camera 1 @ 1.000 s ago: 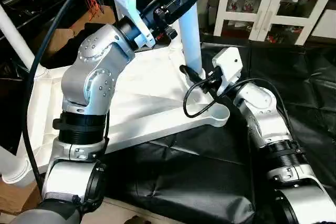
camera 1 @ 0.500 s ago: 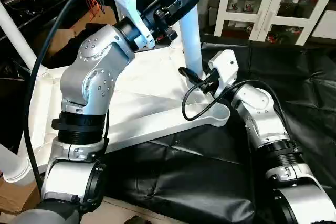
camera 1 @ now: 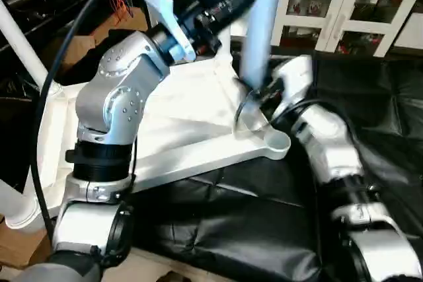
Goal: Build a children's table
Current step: Insert table leg to table base
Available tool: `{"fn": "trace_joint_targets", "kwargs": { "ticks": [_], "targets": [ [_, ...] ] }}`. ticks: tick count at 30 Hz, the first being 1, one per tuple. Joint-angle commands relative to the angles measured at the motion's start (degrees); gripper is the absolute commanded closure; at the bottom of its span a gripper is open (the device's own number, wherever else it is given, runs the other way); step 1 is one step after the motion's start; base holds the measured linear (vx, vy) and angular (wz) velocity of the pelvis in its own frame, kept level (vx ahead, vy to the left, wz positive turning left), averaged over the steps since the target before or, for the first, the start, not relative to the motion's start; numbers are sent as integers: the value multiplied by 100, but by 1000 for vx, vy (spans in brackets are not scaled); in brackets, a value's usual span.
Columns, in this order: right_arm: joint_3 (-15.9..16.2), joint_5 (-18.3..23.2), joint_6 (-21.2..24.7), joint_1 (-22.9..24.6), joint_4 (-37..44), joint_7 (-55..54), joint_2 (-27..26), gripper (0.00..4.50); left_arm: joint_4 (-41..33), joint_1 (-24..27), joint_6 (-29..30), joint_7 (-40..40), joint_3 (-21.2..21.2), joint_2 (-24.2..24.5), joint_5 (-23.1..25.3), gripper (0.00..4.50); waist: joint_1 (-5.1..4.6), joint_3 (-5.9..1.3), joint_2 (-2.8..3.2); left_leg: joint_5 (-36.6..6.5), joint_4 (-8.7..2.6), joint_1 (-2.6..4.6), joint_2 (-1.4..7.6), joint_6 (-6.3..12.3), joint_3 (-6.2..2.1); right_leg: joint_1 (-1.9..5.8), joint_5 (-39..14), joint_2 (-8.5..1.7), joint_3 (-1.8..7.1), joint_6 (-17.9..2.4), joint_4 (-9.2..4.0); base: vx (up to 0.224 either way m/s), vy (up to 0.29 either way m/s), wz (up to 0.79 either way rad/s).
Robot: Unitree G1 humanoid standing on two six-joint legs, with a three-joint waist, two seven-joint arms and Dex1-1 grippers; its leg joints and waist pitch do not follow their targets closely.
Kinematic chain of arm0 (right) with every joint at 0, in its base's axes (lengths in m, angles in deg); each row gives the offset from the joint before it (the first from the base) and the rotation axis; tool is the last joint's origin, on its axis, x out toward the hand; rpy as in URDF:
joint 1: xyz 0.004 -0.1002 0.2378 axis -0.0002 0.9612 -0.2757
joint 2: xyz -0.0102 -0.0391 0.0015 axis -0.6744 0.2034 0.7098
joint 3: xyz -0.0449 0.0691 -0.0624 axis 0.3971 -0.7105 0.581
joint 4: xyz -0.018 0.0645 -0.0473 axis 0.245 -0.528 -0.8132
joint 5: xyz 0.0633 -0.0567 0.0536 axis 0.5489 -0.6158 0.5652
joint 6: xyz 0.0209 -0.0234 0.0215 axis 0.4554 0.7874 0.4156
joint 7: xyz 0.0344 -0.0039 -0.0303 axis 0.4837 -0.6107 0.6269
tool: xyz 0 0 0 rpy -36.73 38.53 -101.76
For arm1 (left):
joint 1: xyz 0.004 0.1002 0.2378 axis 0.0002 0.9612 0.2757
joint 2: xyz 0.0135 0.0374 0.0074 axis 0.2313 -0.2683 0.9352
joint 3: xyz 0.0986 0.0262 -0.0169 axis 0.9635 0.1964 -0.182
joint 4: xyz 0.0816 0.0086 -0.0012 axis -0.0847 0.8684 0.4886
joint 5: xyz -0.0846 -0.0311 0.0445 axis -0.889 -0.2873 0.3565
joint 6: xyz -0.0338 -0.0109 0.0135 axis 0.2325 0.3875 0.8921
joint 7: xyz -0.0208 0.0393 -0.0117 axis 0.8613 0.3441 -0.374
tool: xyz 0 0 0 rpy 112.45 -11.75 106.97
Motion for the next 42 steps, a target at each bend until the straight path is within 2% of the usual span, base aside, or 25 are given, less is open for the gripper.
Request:
{"fn": "trace_joint_targets", "kwargs": {
  "ticks": [1, 3, 4, 5, 7, 8, 9, 11, 12, 14, 15, 16, 17, 18, 19, 20, 21, 23, 24, 27, 33, 39, 42],
  "targets": [
    [-591, 430, 149, -180, -302, -422, 147, 262, -8, 32, 68, 121, -140, 29, -38, 169, -28, -511, -76, 1071, -302, 189, 266, 866, -105, 352, 2042, -448, 267, -1685, -276, 0, 0, 0],
    [-1026, 847, 315, -213, -434, -518, 263, 262, -96, 112, 110, 147, -175, 49, -64, 137, -10, -516, -61, 1150, -289, 183, 252, 894, -103, 358, 2090, -439, 261, -1661, -267, 0, 0, 0],
    [-1087, 916, 360, -207, -436, -507, 286, 262, -106, 136, 110, 143, -169, 63, -50, 132, 4, -524, -72, 1216, -278, 181, 251, 932, -103, 360, 2186, -438, 263, -1648, -254, 0, 0, 0],
    [-1324, 1197, 562, -166, -418, -426, 392, 262, -136, 248, 88, 146, -122, 136, 63, 124, 1, -532, -96, 1299, -270, 166, 239, 992, -104, 373, 2297, -429, 258, -1628, -239, 0, 0, 0],
    [-1440, 1355, 695, -127, -370, -310, 460, 262, -103, 329, 31, 205, -48, 202, 260, 100, -11, -534, -102, 1348, -259, 157, 222, 1076, -97, 376, 2361, -420, 248, -1588, -244, 0, 0, 0],
    [-1523, 1483, 945, -48, -287, -128, 580, 262, 30, 487, 163, 281, 196, 382, 594, 92, -16, -536, -129, 1350, -255, 142, 218, 1105, -91, 387, 2357, -422, 245, -1564, -244, 0, 0, 0],
    [-1557, 1539, 1122, 26, -225, -1, 685, 262, 126, 677, 306, 232, 545, 607, 922, 92, -16, -533, -119, 1330, -255, 140, 216, 1126, -93, 388, 2327, -417, 241, -1544, -247, 0, 0, 0],
    [-1600, 1621, 1438, 178, -112, 209, 890, 263, 140, 1231, 178, -301, 1419, 1082, 1508, 88, -32, -512, -130, 1270, -266, 135, 224, 1171, -105, 378, 2001, -415, 244, -1395, -284, 0, 0, 0],
    [-1600, 1621, 1438, 178, -112, 209, 890, 263, 140, 1231, 178, -301, 1419, 1082, 1508, 88, -35, -511, -121, 1253, -272, 142, 234, 1148, -96, 368, 1924, -417, 246, -1381, -284, 0, 0, 0],
    [-1546, 1387, 1504, 282, -164, -15, 1106, 263, -73, 1832, -298, -948, 2058, 1242, 1681, 88, -24, -528, -99, 1395, -269, 155, 258, 1087, -105, 346, 1868, -420, 237, -1401, -282, 0, 0, 0],
    [-1493, 1275, 1698, 329, -126, -256, 1192, 263, -66, 2003, -433, -990, 2237, 1125, 1705, 88, -33, -524, -141, 1472, -274, 168, 265, 1036, -90, 327, 1844, -404, 233, -1429, -282, 0, 0, 0],
    [-1482, 1258, 1751, 338, -112, -304, 1207, 263, -58, 2031, -453, -986, 2267, 1094, 1709, 88, -9, -535, -105, 1537, -266, 197, 261, 984, -85, 307, 1833, -398, 230, -1485, -272, 0, 0, 0],
    [-1417, 1193, 1832, 388, -4, -409, 1212, 263, 176, 2084, -551, -930, 2405, 948, 1820, 70, -6, -523, -132, 1437, -269, 198, 266, 975, -63, 293, 1791, -408, 241, -1536, -283, 0, 0, 0],
    [-1386, 1172, 1814, 403, 26, -384, 1210, 263, 257, 2094, -596, -903, 2448, 918, 1882, 70, -8, -510, -116, 1391, -274, 183, 260, 967, -63, 300, 1747, -412, 245, -1551, -286, 0, 0, 0],
    [-1356, 1199, 1809, 431, 85, -256, 1208, 263, 324, 2105, -637, -901, 2502, 908, 1927, 60, -23, -488, -152, 1208, -284, 161, 239, 953, -49, 320, 1626, -414, 251, -1538, -315, 0, 0, 0],
    [-1259, 1336, 1672, 558, 343, 329, 1179, 263, 534, 2149, -758, -832, 2646, 852, 2064, 52, -22, -489, -157, 1024, -283, 137, 223, 964, -46, 358, 1583, -432, 260, -1491, -326, 0, 0, 0],
    [-1227, 1416, 1584, 621, 466, 617, 1161, 263, 581, 2172, -788, -787, 2679, 835, 2100, 52, -21, -482, -164, 954, -288, 135, 232, 970, -47, 361, 1595, -439, 268, -1453, -329, 0, 0, 0],
    [-1258, 1560, 1752, 759, 806, 600, 1090, 263, 706, 2197, -889, -611, 2588, 687, 2156, 42, -47, -502, -168, 1062, -290, 135, 250, 1040, -70, 367, 1844, -427, 265, -1382, -300, 0, 0, 0],
    [-1250, 1622, 1821, 810, 929, 646, 1070, 263, 713, 2208, -838, -635, 2575, 680, 2152, 15, -50, -508, -174, 1125, -287, 140, 251, 1054, -74, 364, 1893, -424, 260, -1392, -290, 0, 0, 0],
    [-1216, 1711, 1911, 913, 1179, 693, 1031, 263, 776, 2243, -859, -622, 2578, 733, 2268, 4, -49, -510, -169, 1197, -284, 146, 259, 1108, -80, 347, 1867, -421, 256, -1414, -286, 0, 0, 0],
    [-1030, 1579, 1911, 1155, 1536, 718, 959, 263, 863, 2364, -606, -772, 2647, 888, 2358, 4, -45, -503, -130, 1222, -285, 163, 257, 1085, -78, 313, 1700, -419, 251, -1435, -301, 0, 0, 0],
    [-820, 1441, 1912, 1304, 1749, 746, 925, 263, 884, 2441, -592, -1115, 2614, 777, 2100, 4, -40, -495, -125, 1145, -303, 160, 262, 1008, -83, 317, 1632, -436, 257, -1461, -311, 0, 0, 0],
    [-756, 1368, 1890, 1331, 1817, 723, 940, 263, 809, 2437, -575, -1198, 2633, 712, 2028, 32, -41, -496, -107, 1159, -299, 166, 265, 989, -85, 315, 1677, -434, 261, -1453, -309, 0, 0, 0]
  ]
}}
